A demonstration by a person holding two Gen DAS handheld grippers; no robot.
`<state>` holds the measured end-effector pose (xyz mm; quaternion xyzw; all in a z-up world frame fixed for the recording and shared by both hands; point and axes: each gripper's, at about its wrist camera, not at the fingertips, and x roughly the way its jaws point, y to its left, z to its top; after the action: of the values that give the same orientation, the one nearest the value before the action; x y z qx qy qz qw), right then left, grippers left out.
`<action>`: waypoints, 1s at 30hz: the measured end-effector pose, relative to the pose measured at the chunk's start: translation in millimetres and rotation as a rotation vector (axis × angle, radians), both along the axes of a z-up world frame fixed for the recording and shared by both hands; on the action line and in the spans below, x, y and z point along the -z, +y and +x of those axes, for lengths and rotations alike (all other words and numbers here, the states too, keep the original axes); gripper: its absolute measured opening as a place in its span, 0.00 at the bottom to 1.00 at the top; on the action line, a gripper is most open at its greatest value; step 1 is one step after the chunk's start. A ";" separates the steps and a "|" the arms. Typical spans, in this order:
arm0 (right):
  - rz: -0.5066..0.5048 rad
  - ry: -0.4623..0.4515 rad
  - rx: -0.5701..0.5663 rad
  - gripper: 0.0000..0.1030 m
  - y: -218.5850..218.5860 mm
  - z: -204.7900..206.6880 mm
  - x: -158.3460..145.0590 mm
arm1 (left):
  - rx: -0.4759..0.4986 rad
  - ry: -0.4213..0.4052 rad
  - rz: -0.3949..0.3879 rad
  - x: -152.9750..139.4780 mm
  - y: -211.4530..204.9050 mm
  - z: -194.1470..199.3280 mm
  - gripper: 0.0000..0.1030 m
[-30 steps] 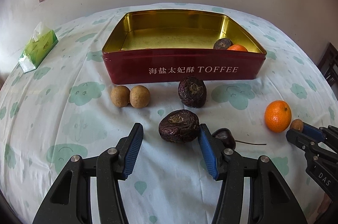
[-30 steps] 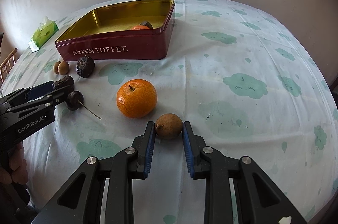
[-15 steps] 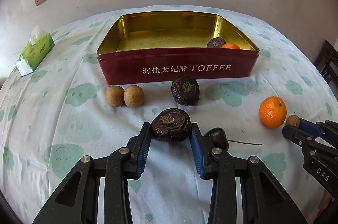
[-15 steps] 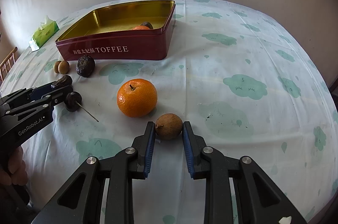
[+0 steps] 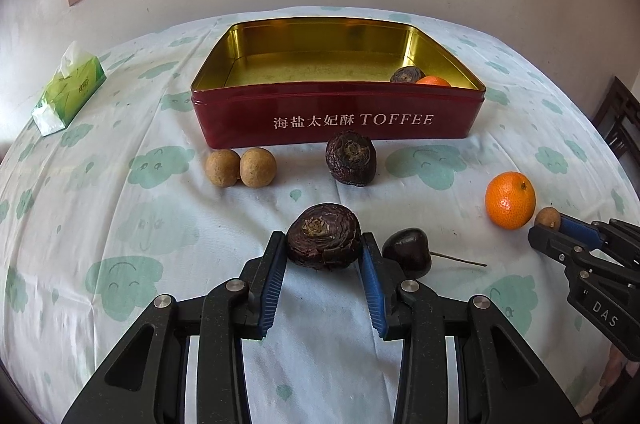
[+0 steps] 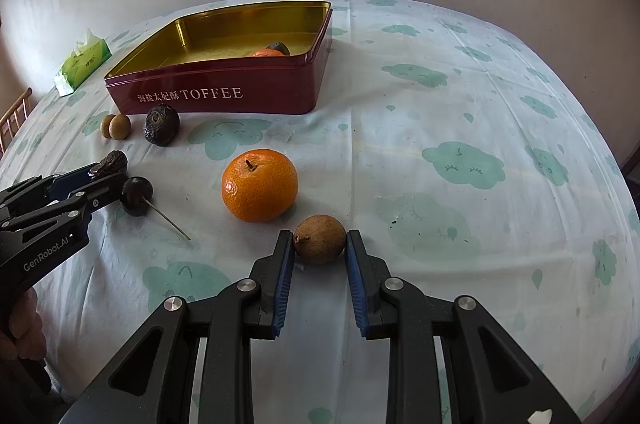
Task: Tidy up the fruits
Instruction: 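Carry the brown fruit and dried fruit over the tin and lower them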
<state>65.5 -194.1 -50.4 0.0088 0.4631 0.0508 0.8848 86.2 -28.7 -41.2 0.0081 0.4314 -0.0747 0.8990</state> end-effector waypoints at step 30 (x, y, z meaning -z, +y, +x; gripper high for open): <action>0.017 -0.015 0.013 0.23 -9.4 3.2 -16.7 | -0.028 -0.003 -0.048 -11.6 25.7 -13.1 0.37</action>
<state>68.7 -203.6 -33.7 0.0192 0.4561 0.0492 0.8884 73.1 -2.9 -29.7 -0.0192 0.4281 -0.0725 0.9006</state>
